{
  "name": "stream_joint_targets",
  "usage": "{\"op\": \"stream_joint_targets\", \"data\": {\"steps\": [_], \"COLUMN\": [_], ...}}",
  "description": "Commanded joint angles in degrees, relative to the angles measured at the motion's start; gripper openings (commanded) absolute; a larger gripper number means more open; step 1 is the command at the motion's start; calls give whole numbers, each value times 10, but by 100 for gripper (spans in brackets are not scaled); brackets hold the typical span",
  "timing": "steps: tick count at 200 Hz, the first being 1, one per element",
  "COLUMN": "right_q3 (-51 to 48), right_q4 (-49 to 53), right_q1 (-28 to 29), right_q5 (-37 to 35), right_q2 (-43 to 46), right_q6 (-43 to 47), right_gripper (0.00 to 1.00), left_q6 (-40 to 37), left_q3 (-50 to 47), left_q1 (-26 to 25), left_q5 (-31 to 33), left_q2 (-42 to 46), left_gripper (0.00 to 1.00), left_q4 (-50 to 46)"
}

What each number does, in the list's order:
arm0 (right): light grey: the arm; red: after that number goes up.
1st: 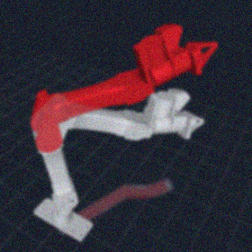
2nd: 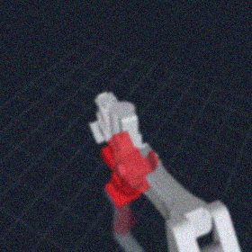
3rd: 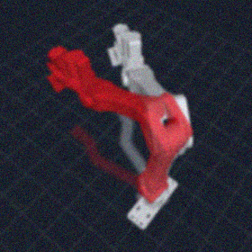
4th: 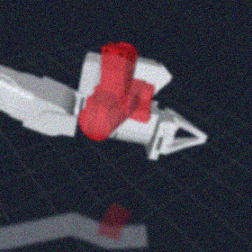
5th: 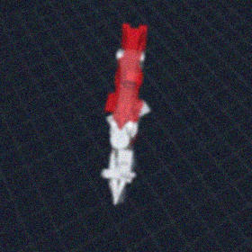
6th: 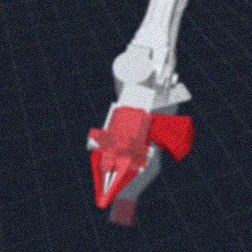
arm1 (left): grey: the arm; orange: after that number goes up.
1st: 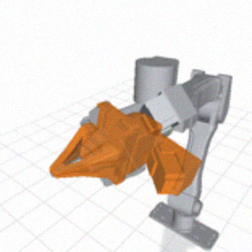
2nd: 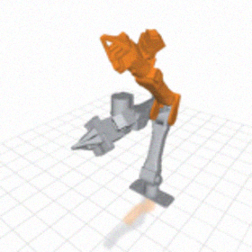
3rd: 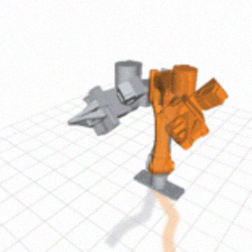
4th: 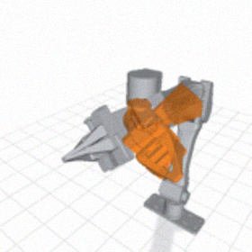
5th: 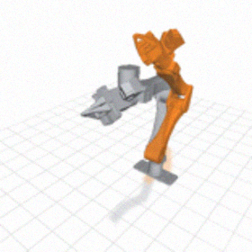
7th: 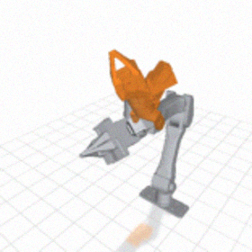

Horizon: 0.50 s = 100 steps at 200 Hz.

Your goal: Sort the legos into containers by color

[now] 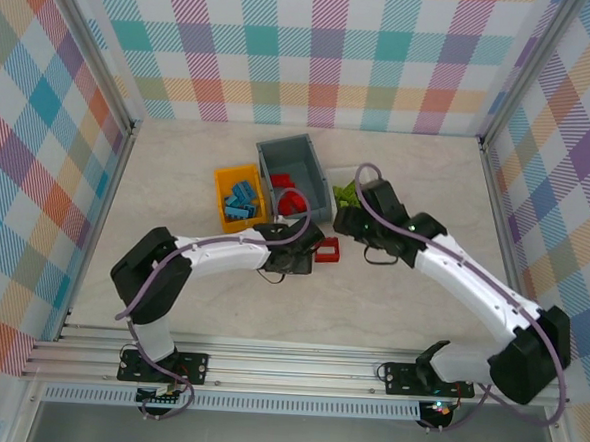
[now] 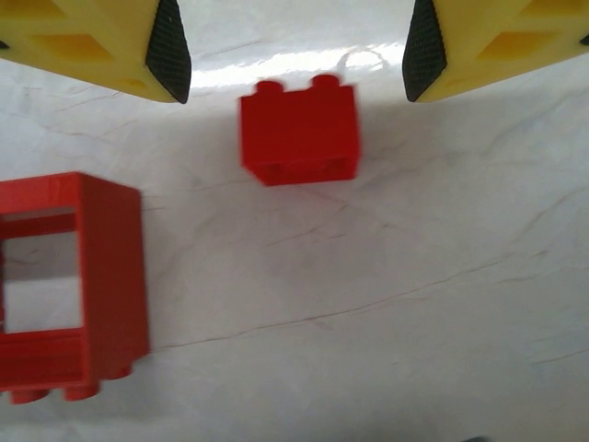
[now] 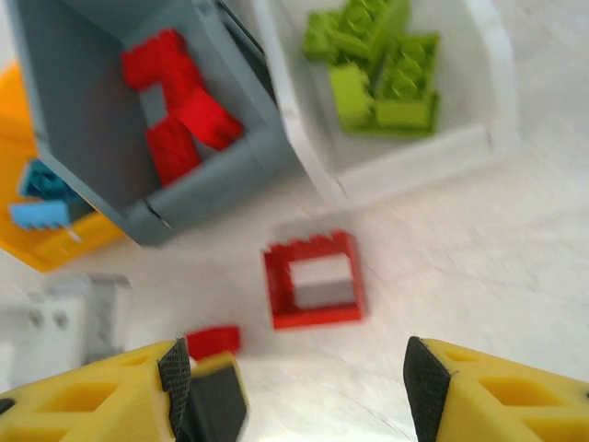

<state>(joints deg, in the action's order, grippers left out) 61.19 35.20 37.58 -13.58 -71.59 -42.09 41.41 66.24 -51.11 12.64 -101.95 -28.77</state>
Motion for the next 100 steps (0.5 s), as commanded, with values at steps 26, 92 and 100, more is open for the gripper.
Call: {"op": "stream_joint_targets", "data": {"steps": [26, 92, 100], "right_q3": [-84, -92, -92], "right_q4": [13, 14, 11], "right_q1": [2, 3, 3], "right_q5": [16, 17, 18], "right_q2": [110, 121, 122], "right_q6": [-6, -4, -2], "right_gripper": [65, 64, 64], "left_q6": [-30, -53, -56], "left_q3": [32, 74, 88], "left_q1": [5, 5, 5], "left_q5": [7, 33, 40], "left_q2": [-43, -31, -23], "left_gripper": [46, 32, 32], "left_q4": [-14, -47, -57]}}
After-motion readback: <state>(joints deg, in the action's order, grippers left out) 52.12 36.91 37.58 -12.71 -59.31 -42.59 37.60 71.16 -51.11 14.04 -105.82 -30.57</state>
